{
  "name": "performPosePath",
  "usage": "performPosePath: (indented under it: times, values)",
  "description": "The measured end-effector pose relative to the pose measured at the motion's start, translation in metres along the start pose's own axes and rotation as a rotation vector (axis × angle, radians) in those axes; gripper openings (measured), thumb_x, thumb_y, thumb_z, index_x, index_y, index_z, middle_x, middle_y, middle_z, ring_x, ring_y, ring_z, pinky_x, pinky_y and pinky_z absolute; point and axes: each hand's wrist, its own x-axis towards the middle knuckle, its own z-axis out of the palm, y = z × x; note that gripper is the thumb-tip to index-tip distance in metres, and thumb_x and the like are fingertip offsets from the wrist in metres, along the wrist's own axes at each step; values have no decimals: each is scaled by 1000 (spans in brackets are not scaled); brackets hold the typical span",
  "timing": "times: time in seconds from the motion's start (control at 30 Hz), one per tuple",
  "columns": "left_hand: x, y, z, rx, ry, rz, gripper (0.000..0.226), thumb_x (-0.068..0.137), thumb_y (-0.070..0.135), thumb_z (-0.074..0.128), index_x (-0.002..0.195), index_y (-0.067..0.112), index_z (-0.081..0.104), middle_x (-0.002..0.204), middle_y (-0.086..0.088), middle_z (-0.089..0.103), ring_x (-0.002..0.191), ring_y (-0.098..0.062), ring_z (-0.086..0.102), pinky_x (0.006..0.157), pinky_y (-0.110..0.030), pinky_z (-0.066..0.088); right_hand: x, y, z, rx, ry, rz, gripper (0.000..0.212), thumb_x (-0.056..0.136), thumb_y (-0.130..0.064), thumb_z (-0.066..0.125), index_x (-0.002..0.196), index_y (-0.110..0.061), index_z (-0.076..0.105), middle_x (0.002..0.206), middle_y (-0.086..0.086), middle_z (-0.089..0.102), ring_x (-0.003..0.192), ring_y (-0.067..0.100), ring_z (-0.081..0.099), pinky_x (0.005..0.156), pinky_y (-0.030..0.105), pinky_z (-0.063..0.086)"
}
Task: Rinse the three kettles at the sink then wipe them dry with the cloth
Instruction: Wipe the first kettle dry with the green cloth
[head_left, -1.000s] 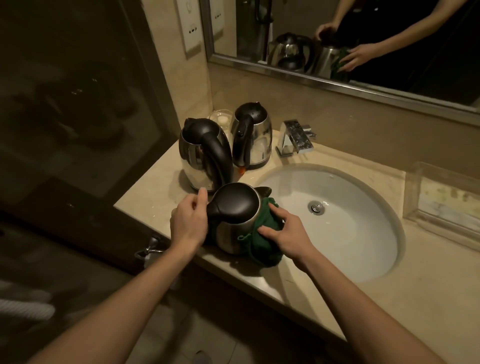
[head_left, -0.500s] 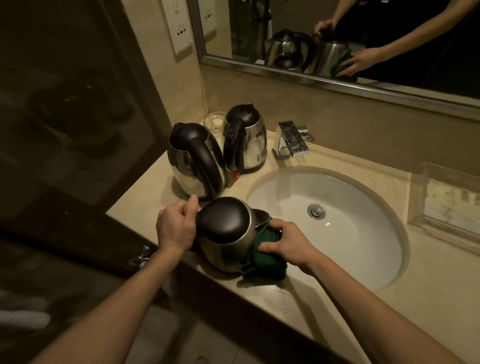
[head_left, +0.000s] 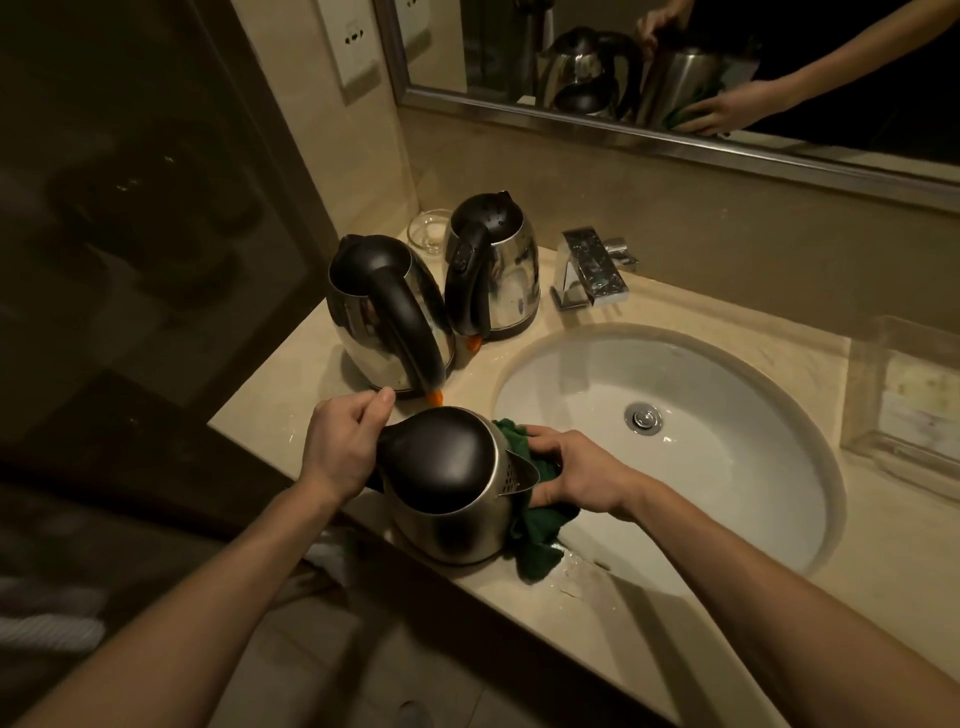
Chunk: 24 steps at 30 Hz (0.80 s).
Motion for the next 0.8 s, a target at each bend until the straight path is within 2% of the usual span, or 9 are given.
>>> performPosePath:
  times: [0.07, 0.13, 0.27, 0.37, 0.47, 0.53, 0.63, 0.73, 0.8]
  values:
    - [0, 0, 0, 6, 0, 2, 57, 86, 59, 38, 54, 13, 47, 53, -18, 44, 53, -33, 42, 57, -54, 39, 2, -3, -5, 21, -18, -15, 50, 68, -12, 83, 116, -16, 70, 143, -7, 43, 122, 20, 51, 101, 37, 48]
    - [1, 1, -1, 14, 1, 9, 57, 86, 58, 37, 54, 13, 47, 53, -22, 45, 53, -38, 43, 57, -54, 39, 6, -6, -11, 18, -36, -31, 51, 69, -10, 83, 118, -15, 69, 145, -7, 41, 124, 20, 49, 102, 37, 47]
    - [1, 1, 0, 7, 6, 20, 56, 87, 56, 37, 53, 13, 48, 53, -24, 46, 53, -36, 44, 57, -53, 38, 15, -17, -23, 77, -91, -65, 56, 73, -4, 77, 126, -17, 64, 148, -11, 38, 127, 19, 48, 103, 43, 46]
    - [2, 0, 0, -4, 9, 21, 58, 87, 55, 36, 53, 10, 50, 54, -25, 48, 55, -41, 47, 58, -53, 39, 19, -28, -29, 140, -185, -92, 56, 79, 7, 68, 131, -14, 59, 149, -13, 35, 127, 15, 47, 100, 35, 48]
    - [4, -3, 2, -1, 11, 29, 63, 88, 53, 36, 54, 3, 52, 54, -26, 49, 55, -41, 48, 58, -54, 39, 28, -26, -30, 140, -293, -64, 65, 80, 7, 67, 138, -19, 51, 147, -18, 31, 127, 10, 42, 98, 29, 48]
    - [4, -4, 3, 1, 14, 43, 61, 89, 52, 36, 55, 3, 52, 54, -25, 49, 54, -41, 48, 57, -55, 40, 32, -19, -28, 175, -327, -22, 67, 79, 2, 70, 138, -24, 51, 146, -19, 33, 126, 12, 45, 100, 33, 48]
    - [5, -7, 2, 9, 17, 56, 61, 90, 50, 36, 55, 4, 53, 53, -24, 50, 53, -40, 49, 55, -56, 40, 35, -5, -24, 226, -336, 5, 69, 76, -8, 74, 139, -23, 51, 151, -9, 37, 129, 23, 48, 106, 46, 42]
    - [5, -7, 2, 25, 7, 64, 63, 90, 52, 36, 56, 3, 54, 53, -22, 51, 53, -39, 49, 55, -55, 41, 33, -4, -27, 273, -361, 11, 65, 81, 0, 70, 140, -18, 49, 147, -2, 44, 125, 24, 52, 104, 46, 43]
    - [6, -7, 1, 38, -29, 59, 57, 89, 54, 37, 55, 10, 52, 52, -15, 50, 52, -33, 48, 55, -51, 40, 35, -13, -31, 249, -384, -31, 64, 81, 2, 68, 139, -17, 50, 151, -6, 37, 128, 22, 48, 104, 44, 45]
